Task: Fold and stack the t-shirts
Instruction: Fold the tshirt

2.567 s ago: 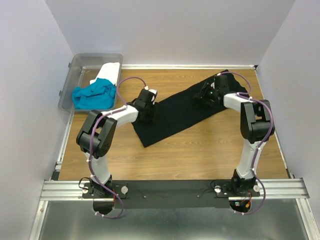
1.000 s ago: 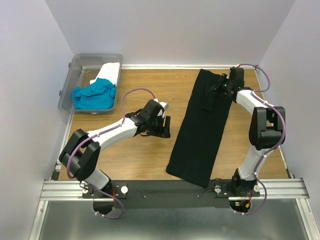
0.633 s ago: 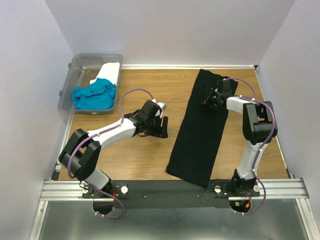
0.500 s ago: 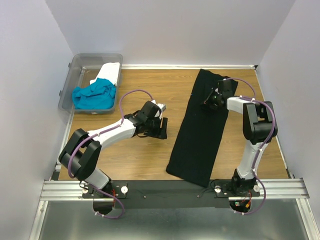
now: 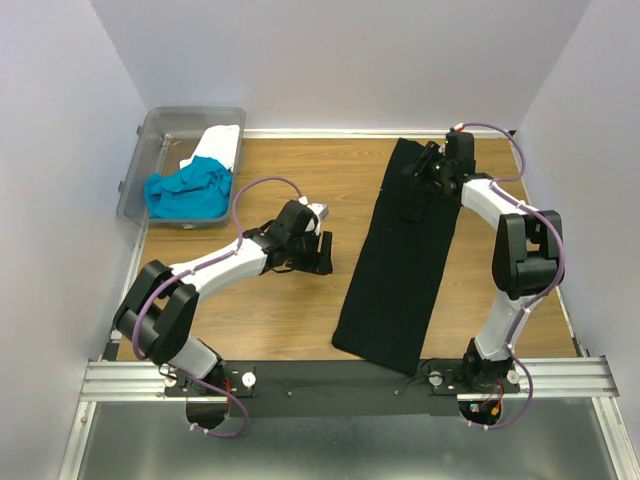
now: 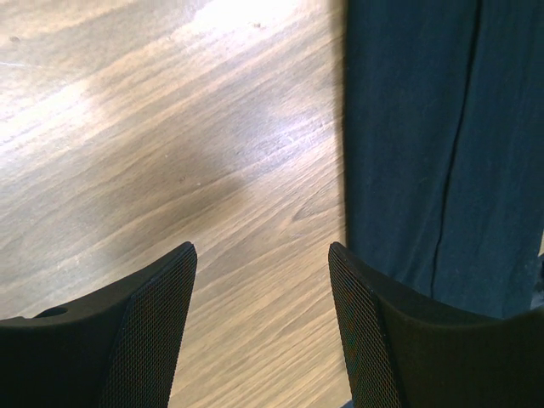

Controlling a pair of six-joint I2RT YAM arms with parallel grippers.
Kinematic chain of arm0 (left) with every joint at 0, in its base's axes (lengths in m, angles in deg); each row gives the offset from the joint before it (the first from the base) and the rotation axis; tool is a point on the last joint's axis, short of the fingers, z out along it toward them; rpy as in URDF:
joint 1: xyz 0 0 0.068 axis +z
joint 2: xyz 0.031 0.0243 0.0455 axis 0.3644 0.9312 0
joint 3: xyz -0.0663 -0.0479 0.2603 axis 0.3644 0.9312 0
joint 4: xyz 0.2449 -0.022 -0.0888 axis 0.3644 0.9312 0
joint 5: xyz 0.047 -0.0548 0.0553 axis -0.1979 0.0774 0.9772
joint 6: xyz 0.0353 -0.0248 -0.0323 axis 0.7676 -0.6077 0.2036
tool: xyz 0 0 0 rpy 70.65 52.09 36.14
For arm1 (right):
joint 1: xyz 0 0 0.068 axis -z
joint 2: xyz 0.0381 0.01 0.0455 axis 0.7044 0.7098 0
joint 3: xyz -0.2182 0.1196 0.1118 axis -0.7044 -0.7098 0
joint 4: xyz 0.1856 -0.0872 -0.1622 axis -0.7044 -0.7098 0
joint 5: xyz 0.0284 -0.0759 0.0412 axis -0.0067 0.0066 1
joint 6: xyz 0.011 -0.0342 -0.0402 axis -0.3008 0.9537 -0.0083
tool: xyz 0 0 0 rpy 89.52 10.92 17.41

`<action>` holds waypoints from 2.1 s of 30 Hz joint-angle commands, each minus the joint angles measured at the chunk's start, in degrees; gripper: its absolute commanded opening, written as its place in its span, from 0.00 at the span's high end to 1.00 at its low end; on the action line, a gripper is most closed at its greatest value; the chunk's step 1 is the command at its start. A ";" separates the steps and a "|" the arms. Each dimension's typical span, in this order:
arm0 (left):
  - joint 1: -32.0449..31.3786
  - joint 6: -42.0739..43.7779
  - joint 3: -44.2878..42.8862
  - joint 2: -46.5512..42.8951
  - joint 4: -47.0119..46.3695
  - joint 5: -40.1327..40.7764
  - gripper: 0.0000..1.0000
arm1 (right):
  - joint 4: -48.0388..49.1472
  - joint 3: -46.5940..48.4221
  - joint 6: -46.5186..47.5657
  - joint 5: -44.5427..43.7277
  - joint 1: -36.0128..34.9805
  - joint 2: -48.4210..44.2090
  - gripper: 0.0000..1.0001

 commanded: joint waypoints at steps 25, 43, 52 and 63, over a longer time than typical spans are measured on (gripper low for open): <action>2.74 -1.60 5.11 -11.92 -2.18 8.17 0.25 | -3.88 24.01 2.41 11.18 0.44 30.20 0.46; 2.82 -0.20 9.42 -17.28 -0.08 6.24 0.13 | -10.56 29.17 7.07 8.21 -3.52 16.84 0.32; 2.30 0.69 12.58 -18.77 2.82 -0.44 0.13 | -27.23 2.87 5.06 -8.93 -5.62 -15.01 0.25; -4.55 -7.56 14.00 -15.27 2.65 -4.75 0.14 | -50.90 -24.91 -1.01 -10.89 -10.28 -40.51 0.25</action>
